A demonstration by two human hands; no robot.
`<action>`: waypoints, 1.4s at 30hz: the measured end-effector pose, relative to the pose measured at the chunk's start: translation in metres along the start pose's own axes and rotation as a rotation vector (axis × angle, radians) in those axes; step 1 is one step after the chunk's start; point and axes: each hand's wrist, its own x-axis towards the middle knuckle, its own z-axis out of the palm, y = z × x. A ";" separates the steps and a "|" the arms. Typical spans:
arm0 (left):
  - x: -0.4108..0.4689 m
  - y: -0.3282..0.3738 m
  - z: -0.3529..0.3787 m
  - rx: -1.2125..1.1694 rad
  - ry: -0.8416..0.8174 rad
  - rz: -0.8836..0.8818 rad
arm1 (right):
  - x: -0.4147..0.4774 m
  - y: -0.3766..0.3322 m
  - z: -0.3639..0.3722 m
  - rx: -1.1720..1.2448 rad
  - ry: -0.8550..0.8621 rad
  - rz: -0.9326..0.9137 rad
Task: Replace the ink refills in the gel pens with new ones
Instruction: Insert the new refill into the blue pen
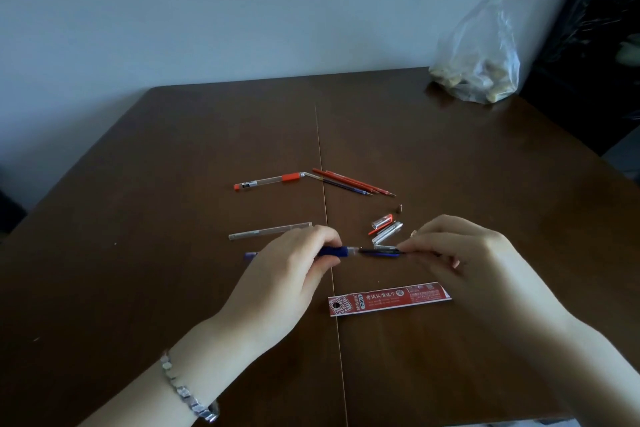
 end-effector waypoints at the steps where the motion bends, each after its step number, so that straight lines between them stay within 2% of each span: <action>1: 0.000 0.002 -0.001 0.057 -0.016 0.062 | 0.001 -0.002 0.000 -0.051 -0.021 -0.037; 3: 0.000 0.008 -0.001 0.118 -0.036 0.127 | 0.003 -0.007 0.004 -0.136 -0.007 -0.130; 5: 0.001 0.014 0.001 0.088 -0.030 0.136 | 0.005 -0.010 0.010 -0.185 0.120 -0.238; 7: 0.002 0.017 0.003 -0.029 0.015 0.069 | 0.007 -0.011 0.007 -0.136 0.254 -0.176; 8: 0.003 0.017 0.003 -0.083 0.050 0.027 | 0.007 -0.008 0.003 -0.044 0.314 -0.063; 10: 0.003 0.017 0.003 -0.159 0.099 -0.055 | 0.004 -0.006 -0.004 0.296 0.373 0.240; 12: 0.004 0.017 0.003 -0.194 0.116 -0.113 | 0.000 -0.003 -0.002 0.739 0.313 0.467; 13: 0.003 0.017 0.004 -0.202 0.111 -0.125 | -0.002 -0.002 0.003 0.915 0.254 0.536; 15: 0.003 0.018 0.006 -0.199 0.095 -0.122 | -0.003 -0.006 0.014 1.099 0.156 0.601; 18: 0.001 0.018 0.008 -0.174 0.094 -0.095 | 0.001 -0.018 0.023 1.218 0.193 0.619; 20: 0.001 0.019 0.008 -0.175 0.091 -0.079 | 0.006 -0.026 0.027 1.197 0.233 0.629; 25: 0.001 0.020 0.005 -0.200 0.093 -0.050 | 0.008 -0.038 0.034 1.138 0.064 0.564; 30: 0.001 0.016 0.007 -0.195 0.106 -0.040 | 0.006 -0.025 0.030 1.203 0.191 0.637; 33: 0.003 0.017 0.008 -0.165 0.091 0.008 | 0.006 -0.025 0.030 1.153 0.165 0.641; 37: 0.009 0.018 0.006 -0.029 0.108 0.165 | 0.006 -0.029 0.032 1.134 0.081 0.641; 42: 0.010 0.019 0.011 0.050 0.124 0.237 | 0.007 -0.027 0.030 1.044 0.152 0.599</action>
